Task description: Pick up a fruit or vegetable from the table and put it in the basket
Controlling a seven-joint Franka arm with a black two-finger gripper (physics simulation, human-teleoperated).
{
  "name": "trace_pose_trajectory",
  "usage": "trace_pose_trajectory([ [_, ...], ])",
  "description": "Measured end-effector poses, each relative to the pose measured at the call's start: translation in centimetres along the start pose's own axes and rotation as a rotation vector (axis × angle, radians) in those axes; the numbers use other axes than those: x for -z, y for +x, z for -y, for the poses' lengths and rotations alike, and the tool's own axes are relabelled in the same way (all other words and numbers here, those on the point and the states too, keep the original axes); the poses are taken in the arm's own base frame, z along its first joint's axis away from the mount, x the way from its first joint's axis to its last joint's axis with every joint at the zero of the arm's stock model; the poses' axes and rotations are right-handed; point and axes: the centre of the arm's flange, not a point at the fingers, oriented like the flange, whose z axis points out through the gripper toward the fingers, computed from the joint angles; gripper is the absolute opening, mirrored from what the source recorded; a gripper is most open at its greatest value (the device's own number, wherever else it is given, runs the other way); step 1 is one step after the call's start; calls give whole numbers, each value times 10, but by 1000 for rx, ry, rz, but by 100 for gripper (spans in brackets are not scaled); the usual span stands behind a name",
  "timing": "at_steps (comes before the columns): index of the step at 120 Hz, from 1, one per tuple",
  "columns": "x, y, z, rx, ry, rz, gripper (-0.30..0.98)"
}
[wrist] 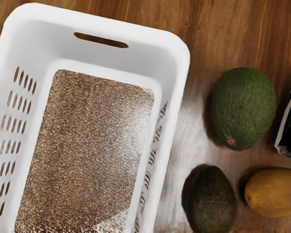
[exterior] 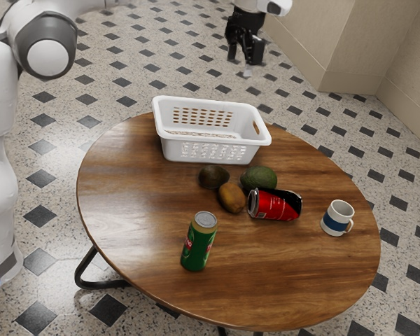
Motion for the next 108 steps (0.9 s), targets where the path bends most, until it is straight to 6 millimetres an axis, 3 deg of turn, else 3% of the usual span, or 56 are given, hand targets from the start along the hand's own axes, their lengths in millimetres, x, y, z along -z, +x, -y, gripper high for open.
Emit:
trace_pose_trajectory([
  [24, 3, -7, -5, -17, 5, 37, 69],
  [38, 85, -42, -7, -15, 26, -102, 69],
  [44, 97, -48, -11, -23, 29, -124, 69],
  [53, 70, -28, -13, -35, 19, -77, 69],
  [67, -1, 17, -1, -28, -1, 31, 69],
  [77, -31, 36, -10, -49, -7, 51, 69],
  [92, -65, 54, -39, -100, -14, 68, 69],
  [108, -69, 57, -65, -143, -2, 48, 69],
])
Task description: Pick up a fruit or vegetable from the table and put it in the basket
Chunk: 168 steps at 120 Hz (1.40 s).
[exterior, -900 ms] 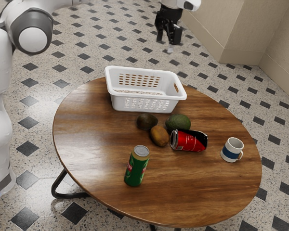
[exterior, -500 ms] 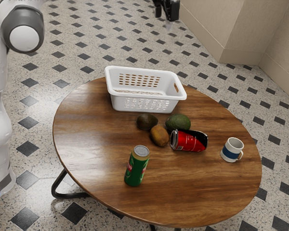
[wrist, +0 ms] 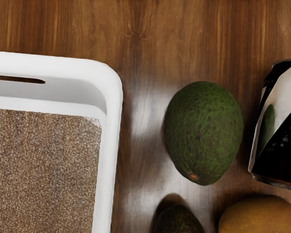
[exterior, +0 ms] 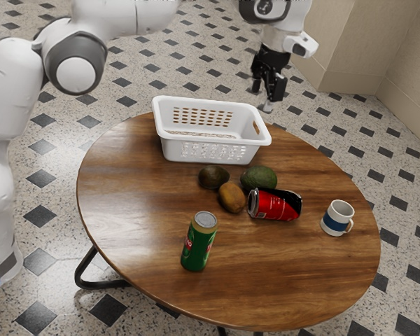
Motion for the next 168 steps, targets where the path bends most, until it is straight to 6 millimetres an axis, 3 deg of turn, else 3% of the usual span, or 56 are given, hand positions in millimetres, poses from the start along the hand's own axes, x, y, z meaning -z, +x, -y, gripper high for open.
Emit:
trace_pose_trajectory([
  [21, -18, 6, -10, -21, 10, 13, 69],
  [51, -97, 18, -26, -55, 4, 51, 69],
  [67, -121, 24, -38, -73, -1, 33, 69],
  [91, -155, 26, -35, -66, -18, 30, 69],
  [168, -167, 17, -41, -73, -16, -3, 69],
])
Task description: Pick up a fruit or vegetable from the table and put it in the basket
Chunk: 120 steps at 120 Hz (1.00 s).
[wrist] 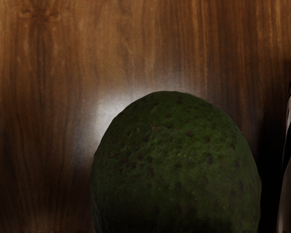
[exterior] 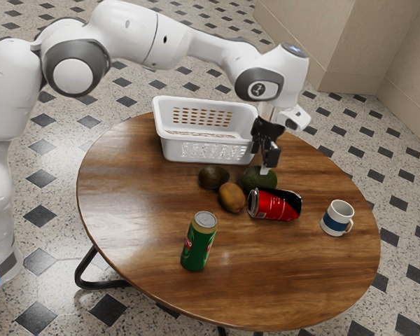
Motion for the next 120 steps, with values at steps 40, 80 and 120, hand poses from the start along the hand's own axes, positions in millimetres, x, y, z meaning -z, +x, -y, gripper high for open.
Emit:
trace_pose_trajectory([
  [40, -7, -5, -4, -4, 1, -1, 69],
  [80, -30, -3, -4, -3, -5, 13, 69],
  [120, -43, 0, -4, -2, -10, 20, 69],
])
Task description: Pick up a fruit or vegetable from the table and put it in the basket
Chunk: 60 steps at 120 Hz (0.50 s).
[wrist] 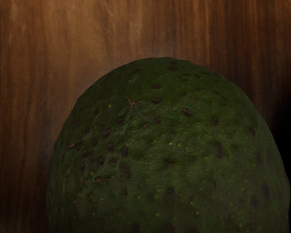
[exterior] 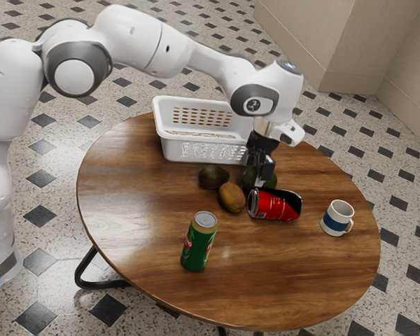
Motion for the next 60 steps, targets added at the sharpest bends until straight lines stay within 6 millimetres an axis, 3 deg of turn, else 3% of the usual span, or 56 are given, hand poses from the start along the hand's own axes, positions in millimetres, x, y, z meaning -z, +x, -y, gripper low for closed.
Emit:
trace_pose_trajectory([
  [44, -19, 5, 1, 1, -7, 12, 68],
  [60, -21, 5, 2, 2, -6, 11, 50],
])
